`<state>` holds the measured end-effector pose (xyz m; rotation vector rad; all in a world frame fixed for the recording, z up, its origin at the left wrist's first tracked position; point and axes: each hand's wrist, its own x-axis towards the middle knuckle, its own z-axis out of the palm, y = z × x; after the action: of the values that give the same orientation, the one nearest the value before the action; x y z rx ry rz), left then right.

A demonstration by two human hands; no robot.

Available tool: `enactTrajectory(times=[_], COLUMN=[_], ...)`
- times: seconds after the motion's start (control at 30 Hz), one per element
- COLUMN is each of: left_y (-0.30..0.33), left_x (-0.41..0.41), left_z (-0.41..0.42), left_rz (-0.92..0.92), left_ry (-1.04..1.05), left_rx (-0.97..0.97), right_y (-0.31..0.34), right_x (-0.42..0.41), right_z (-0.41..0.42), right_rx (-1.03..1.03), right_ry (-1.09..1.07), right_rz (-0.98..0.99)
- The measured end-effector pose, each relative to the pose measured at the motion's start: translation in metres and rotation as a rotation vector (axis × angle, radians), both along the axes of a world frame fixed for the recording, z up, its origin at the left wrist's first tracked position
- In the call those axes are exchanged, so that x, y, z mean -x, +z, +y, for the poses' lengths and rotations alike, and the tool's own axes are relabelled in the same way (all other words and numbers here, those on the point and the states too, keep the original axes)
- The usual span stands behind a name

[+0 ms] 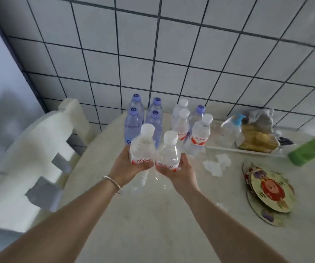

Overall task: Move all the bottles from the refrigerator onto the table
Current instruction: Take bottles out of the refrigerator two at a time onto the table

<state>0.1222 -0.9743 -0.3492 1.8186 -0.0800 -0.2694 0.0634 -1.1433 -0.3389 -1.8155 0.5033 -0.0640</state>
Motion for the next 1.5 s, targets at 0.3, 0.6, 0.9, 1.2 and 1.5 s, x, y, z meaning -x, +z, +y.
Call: enactTrajectory(times=[0.3, 0.6, 0.9, 1.2, 1.5], left_y=[-0.03, -0.044, -0.037, 0.009, 0.074], left_x=[-0.075, -0.1, -0.087, -0.013, 0.151], left_z=[0.019, 0.021, 0.016, 0.022, 0.016], left_rz=[0.053, 0.06, 0.011, 0.043, -0.09], left_ry=[0.004, -0.094, -0.051, 0.264, 0.292], left_rx=[0.006, -0.028, -0.006, -0.11, -0.141], right_y=[-0.032, -0.052, -0.029, 0.021, 0.057], right_x=[-0.078, -0.102, -0.093, -0.015, 0.13], right_z=[-0.002, -0.004, -0.002, -0.005, 0.019], right_rx=[-0.018, -0.04, 0.069, 0.18, 0.1], right_ry=[0.107, 0.097, 0.183, 0.153, 0.152], right_rz=[0.051, 0.07, 0.125, 0.263, 0.159])
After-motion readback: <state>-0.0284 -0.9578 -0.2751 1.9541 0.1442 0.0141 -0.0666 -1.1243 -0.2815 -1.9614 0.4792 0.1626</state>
